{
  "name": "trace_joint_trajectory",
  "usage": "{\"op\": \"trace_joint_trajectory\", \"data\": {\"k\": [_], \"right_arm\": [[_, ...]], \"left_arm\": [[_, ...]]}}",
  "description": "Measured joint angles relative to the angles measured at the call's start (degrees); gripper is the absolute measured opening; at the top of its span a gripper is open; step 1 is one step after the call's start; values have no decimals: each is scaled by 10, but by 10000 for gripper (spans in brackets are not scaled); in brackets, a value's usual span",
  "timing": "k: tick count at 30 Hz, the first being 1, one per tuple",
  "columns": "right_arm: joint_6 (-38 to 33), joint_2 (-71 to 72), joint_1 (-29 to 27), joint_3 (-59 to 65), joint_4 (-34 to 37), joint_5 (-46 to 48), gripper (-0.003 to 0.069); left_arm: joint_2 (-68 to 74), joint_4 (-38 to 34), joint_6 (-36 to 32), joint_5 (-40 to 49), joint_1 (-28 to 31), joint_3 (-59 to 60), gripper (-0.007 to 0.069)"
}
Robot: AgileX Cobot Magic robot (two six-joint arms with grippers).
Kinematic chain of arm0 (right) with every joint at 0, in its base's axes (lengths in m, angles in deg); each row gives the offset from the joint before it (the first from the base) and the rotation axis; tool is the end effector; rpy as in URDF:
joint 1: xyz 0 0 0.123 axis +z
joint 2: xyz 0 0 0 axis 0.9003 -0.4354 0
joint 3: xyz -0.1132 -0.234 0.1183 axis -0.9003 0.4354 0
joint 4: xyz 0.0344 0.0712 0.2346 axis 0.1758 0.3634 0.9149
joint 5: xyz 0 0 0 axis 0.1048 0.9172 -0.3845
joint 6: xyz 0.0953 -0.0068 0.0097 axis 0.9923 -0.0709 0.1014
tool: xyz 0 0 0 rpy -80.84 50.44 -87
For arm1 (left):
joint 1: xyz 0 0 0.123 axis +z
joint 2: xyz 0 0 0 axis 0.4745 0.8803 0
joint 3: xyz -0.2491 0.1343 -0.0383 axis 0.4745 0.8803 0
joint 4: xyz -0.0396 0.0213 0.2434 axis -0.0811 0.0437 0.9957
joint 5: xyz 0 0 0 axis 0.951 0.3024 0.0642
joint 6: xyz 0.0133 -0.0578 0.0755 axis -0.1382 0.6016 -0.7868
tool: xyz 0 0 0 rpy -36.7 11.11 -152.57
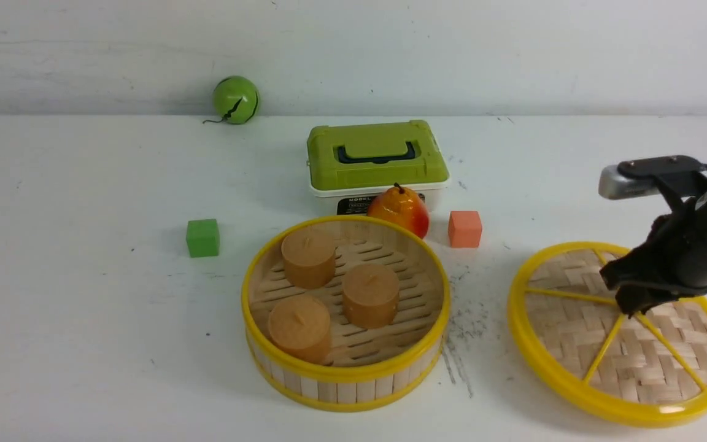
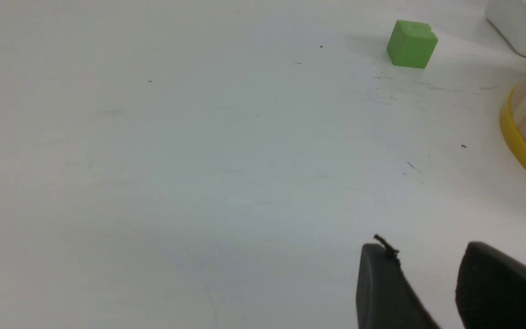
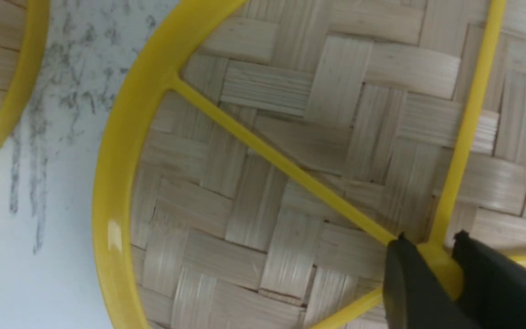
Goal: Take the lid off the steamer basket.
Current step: Use the right arm to place the steamer lid on the table
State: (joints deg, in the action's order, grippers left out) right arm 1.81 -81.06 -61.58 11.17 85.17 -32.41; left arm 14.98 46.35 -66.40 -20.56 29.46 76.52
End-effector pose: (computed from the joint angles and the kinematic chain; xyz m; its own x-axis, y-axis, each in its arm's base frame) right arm 0.3409 0.0305 0.2215 -0.9191 -0.1319 -0.3712 -0.1848 0.9765 0.1107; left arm 0.0528 0.0024 0.1690 -0.2897 -0.1680 -0.9423 -0.0811 0.9852 -0.1507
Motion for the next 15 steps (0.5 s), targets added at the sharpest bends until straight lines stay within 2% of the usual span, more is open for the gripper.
{"op": "trace_joint_trajectory", "data": {"k": [10,13,14,15], "right_arm": [[-5,-49,2,3,10,-56,121],[-6,-50,3,3,14,-61,181],[-6,-50,3,3,14,-62,221],[-6,-50,3,3,14,-62,221]], "left_arm": [[0,0,0,0,0,0,240],[0,0,0,0,0,0,240],[0,0,0,0,0,0,240],[0,0,0,0,0,0,240]]}}
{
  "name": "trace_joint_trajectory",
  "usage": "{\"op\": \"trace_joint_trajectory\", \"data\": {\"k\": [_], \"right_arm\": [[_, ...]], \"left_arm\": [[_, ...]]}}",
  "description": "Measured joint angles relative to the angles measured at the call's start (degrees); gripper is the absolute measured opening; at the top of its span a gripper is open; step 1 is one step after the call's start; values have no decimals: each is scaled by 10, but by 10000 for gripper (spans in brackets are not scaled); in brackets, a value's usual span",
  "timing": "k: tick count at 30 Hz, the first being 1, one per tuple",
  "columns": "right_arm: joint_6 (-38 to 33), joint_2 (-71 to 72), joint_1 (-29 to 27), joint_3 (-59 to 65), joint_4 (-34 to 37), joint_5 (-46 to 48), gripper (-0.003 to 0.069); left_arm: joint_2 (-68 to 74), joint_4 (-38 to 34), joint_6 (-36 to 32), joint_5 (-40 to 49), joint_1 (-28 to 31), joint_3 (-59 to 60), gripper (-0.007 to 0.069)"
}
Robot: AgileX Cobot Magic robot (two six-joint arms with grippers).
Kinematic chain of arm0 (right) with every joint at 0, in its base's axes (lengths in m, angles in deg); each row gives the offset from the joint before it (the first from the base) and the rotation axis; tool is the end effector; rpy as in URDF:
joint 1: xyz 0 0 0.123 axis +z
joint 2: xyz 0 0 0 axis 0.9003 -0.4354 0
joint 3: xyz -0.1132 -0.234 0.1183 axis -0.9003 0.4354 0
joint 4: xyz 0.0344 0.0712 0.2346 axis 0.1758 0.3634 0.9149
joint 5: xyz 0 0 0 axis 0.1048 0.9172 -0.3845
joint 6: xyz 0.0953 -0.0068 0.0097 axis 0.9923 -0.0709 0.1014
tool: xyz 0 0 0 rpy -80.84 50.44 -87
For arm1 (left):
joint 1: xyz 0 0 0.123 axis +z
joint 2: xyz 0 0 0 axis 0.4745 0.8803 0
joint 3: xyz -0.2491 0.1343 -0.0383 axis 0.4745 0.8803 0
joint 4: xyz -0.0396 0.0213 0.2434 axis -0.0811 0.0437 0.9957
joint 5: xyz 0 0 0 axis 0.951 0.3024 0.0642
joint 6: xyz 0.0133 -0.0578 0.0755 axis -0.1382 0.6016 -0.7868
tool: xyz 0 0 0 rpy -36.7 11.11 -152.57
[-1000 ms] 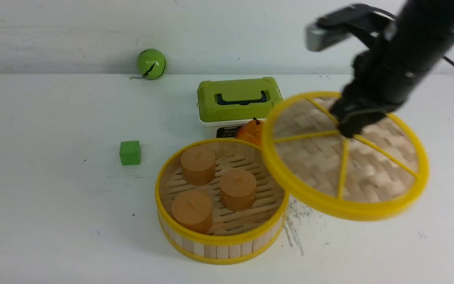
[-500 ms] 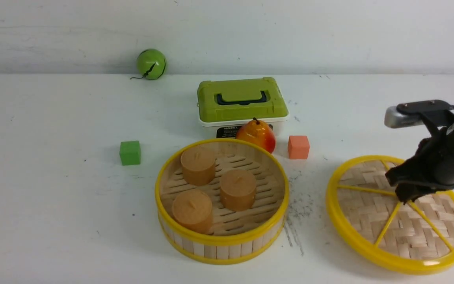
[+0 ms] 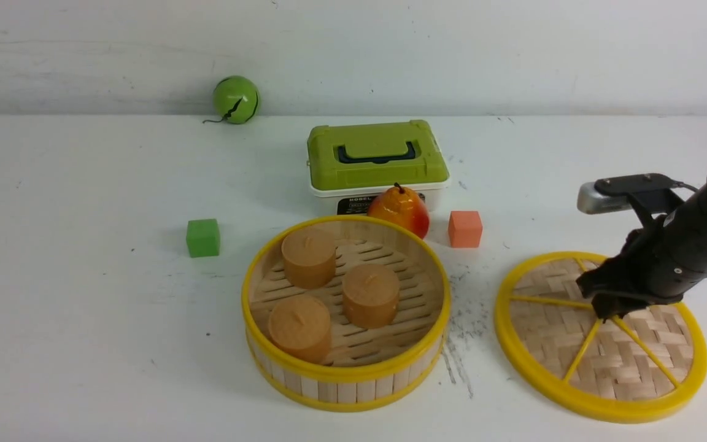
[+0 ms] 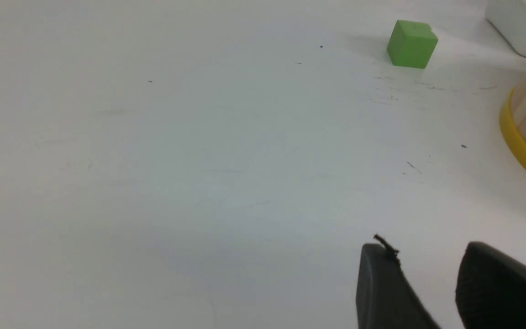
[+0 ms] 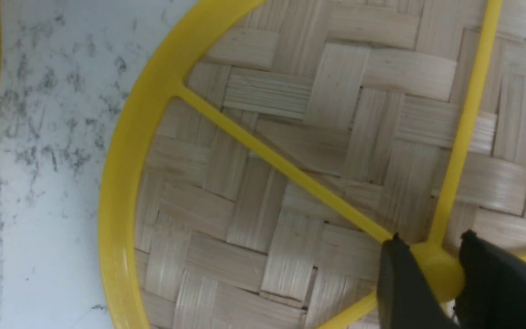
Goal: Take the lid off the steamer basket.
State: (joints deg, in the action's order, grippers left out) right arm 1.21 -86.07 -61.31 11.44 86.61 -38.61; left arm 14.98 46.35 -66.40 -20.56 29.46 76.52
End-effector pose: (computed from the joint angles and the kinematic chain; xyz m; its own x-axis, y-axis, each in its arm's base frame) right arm 0.3570 0.0325 0.1934 -0.9162 -0.1109 -0.3852 -0.1668 0.9793 0.1147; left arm 0.0528 0.0024 0.1690 -0.2897 -0.1680 -0.9423 -0.0811 0.9852 -0.1507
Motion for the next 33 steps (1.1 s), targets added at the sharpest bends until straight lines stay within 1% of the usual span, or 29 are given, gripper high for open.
{"op": "trace_joint_trajectory", "data": {"k": [1,2,4,7,9,12,14,18,19,20,21,22,23,24,26,30,33], "right_arm": [[0,1,0,0,0,1,249],[0,12,0,0,3,9,298],[0,35,0,0,9,20,325],[0,76,0,0,20,28,335],[-1,137,0,0,44,32,328],[-15,209,0,0,69,37,289],[-41,259,0,2,90,38,246],[-113,368,0,40,151,18,121],[-116,373,0,40,154,16,115],[-141,419,0,68,182,-1,66],[-147,425,0,76,186,-5,55],[-173,481,0,111,217,-28,6],[-178,492,0,119,227,-33,-2],[-198,524,0,147,246,-55,-18],[-225,578,0,181,275,-86,-22],[-257,642,0,220,299,-128,-22],[-264,693,0,250,309,-150,-22]], "left_arm": [[0,0,0,0,0,0,240],[0,0,0,0,0,0,240],[0,0,0,0,0,0,240],[0,0,0,0,0,0,240],[0,0,0,0,0,0,240],[0,0,0,0,0,0,240],[0,0,0,0,0,0,240],[0,0,0,0,0,0,240],[0,0,0,0,0,0,240],[0,0,0,0,0,0,240],[0,0,0,0,0,0,240],[0,0,0,0,0,0,240],[0,0,0,0,0,0,240],[0,0,0,0,0,0,240],[0,0,0,0,0,0,240],[0,0,0,0,0,0,240],[0,0,0,0,0,0,240]]}}
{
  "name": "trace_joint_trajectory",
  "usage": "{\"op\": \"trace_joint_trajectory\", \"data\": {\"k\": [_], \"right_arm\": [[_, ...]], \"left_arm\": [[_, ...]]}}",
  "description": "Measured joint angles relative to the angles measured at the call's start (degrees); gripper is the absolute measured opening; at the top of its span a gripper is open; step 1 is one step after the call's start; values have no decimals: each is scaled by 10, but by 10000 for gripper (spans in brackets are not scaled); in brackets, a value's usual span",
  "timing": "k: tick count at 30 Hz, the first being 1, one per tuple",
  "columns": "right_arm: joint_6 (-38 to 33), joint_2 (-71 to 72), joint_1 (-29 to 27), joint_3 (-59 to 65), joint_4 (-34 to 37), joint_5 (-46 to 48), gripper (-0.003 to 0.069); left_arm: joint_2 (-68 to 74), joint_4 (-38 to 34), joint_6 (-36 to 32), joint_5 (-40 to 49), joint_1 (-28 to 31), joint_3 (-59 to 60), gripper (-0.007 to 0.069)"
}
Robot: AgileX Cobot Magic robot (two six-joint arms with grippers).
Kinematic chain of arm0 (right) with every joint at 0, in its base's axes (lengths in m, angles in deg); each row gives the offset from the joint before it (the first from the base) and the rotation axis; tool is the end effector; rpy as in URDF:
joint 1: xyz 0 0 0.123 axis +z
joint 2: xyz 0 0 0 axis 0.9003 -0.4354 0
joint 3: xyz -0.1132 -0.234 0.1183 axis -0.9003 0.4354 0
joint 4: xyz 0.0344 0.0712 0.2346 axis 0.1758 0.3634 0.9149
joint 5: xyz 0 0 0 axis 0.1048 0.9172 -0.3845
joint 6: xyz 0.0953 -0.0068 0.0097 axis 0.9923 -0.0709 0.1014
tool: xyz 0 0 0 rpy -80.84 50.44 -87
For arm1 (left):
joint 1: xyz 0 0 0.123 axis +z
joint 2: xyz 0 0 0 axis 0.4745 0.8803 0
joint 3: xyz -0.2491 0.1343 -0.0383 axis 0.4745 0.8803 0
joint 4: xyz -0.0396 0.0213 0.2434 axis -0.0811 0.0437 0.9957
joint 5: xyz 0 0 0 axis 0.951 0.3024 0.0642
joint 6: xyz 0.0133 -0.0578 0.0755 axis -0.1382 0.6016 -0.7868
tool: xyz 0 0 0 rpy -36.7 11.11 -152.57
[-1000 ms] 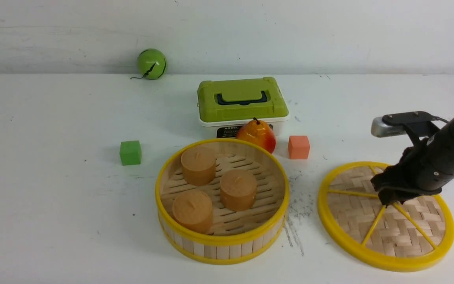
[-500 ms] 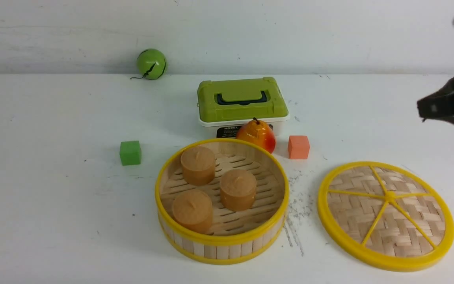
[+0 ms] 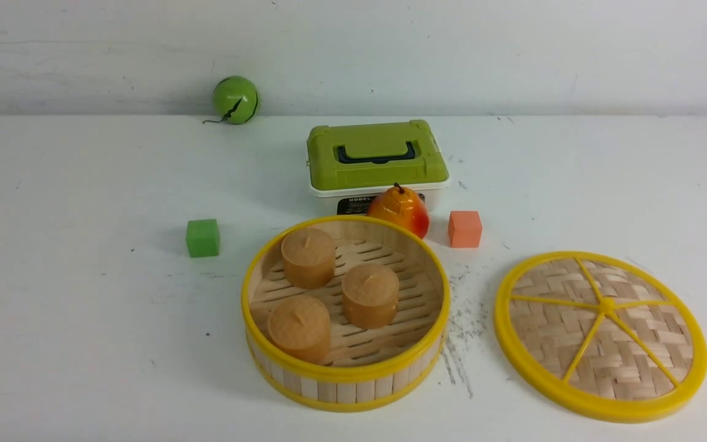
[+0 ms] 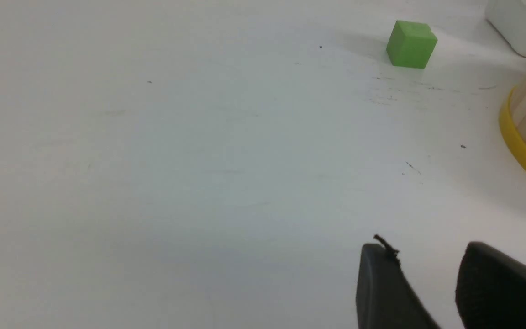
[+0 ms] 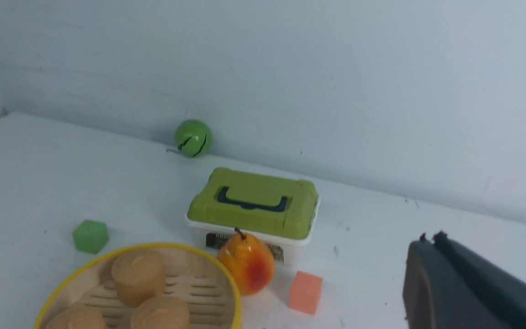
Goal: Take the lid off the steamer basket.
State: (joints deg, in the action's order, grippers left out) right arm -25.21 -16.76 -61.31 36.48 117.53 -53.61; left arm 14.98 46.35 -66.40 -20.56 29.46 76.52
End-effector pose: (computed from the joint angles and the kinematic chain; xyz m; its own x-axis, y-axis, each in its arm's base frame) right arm 0.1113 0.0318 0.3831 -0.0639 0.0197 -0.9978 -0.3172 0.9476 0.0390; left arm 0.0528 0.0024 0.1690 -0.2897 -0.1680 -0.9423 -0.0811 0.9852 -0.1507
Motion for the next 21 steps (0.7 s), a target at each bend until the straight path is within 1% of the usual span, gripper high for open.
{"op": "trace_joint_trajectory", "data": {"k": [6,14,21], "right_arm": [[-3,39,0,24,2,9,-20],[-4,40,0,25,2,41,-16],[-4,40,0,25,0,45,-13]], "left_arm": [[0,0,0,0,0,0,240],[0,0,0,0,0,0,240],[0,0,0,0,0,0,240]]}}
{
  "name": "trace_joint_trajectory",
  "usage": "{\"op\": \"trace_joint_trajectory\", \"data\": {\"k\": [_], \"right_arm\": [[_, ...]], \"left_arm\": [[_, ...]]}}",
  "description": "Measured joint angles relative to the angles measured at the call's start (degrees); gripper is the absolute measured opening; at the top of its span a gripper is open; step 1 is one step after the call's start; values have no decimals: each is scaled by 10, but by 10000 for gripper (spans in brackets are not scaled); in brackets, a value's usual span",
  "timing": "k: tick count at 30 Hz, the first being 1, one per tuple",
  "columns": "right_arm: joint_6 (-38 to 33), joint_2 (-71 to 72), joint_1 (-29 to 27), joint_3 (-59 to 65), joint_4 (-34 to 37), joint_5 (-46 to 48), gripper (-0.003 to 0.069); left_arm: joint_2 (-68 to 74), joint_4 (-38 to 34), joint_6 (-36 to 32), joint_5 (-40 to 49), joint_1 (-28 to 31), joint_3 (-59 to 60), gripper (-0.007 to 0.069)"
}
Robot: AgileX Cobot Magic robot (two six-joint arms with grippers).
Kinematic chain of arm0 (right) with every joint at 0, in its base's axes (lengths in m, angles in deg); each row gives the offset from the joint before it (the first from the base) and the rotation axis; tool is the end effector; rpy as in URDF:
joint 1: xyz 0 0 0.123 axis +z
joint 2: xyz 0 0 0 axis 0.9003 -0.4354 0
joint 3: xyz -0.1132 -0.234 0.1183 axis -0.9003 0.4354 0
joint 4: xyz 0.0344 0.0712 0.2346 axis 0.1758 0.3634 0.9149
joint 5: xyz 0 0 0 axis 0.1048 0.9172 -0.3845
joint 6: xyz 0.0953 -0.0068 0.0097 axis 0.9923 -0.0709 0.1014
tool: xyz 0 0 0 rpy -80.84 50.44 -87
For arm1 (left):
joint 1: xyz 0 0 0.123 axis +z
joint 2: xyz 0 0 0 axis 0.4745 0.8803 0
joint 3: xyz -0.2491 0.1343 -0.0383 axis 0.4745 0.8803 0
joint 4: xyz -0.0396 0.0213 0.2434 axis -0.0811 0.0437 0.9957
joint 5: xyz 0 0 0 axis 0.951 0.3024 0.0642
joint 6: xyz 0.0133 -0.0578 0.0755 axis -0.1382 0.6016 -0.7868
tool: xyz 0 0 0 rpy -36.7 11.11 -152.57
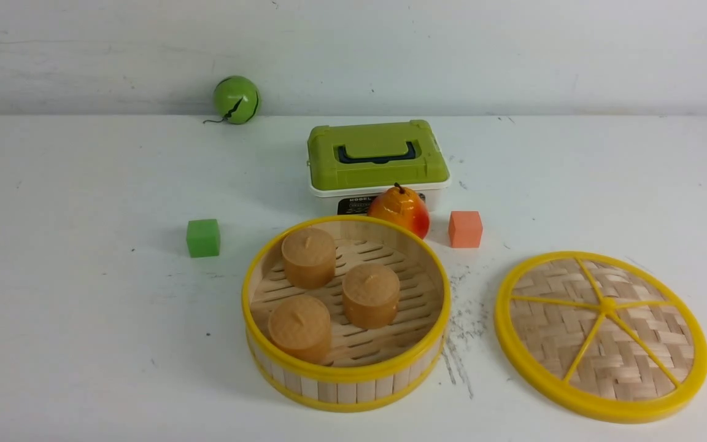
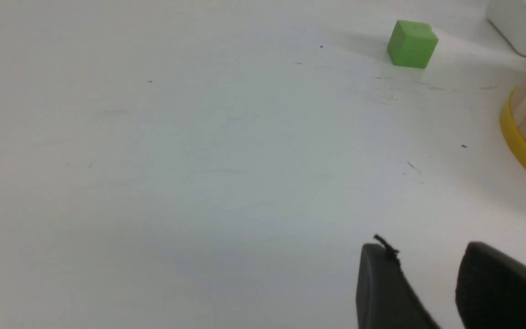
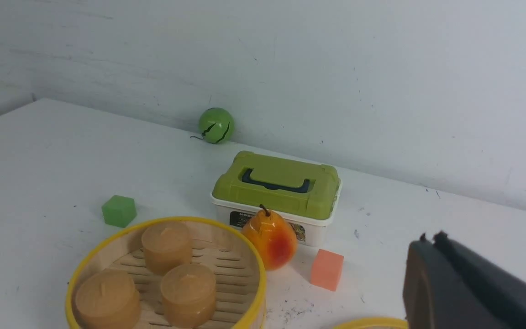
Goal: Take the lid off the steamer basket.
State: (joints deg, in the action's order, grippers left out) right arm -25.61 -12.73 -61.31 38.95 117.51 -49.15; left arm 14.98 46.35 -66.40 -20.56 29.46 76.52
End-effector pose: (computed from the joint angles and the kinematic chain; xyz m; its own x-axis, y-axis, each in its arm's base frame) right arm 0.0945 0.0357 0.3710 -0.0886 -0.0057 -0.9960 -0.3672 0.9298 0.0273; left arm 0.0528 0.0024 0.1690 -0.2897 -0.1680 -0.9423 -0.0811 0.9852 -0.1507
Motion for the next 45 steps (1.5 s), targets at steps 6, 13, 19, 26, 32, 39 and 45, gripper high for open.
{"op": "trace_joint_trajectory", "data": {"k": [6,13,19,26,32,39,45], "right_arm": [[-2,0,0,20,2,-2,-11],[-2,5,2,97,0,-81,-8],[105,91,12,211,-151,-160,-14],[376,183,-9,329,-394,-235,-19],[452,241,-29,401,-442,-217,-19],[447,292,-31,405,-444,-124,-19],[446,300,-31,405,-444,-71,-19]], "left_arm": [[0,0,0,0,0,0,240],[0,0,0,0,0,0,240],[0,0,0,0,0,0,240],[0,0,0,0,0,0,240],[0,0,0,0,0,0,240],[0,0,0,0,0,0,240],[0,0,0,0,0,0,240]]}}
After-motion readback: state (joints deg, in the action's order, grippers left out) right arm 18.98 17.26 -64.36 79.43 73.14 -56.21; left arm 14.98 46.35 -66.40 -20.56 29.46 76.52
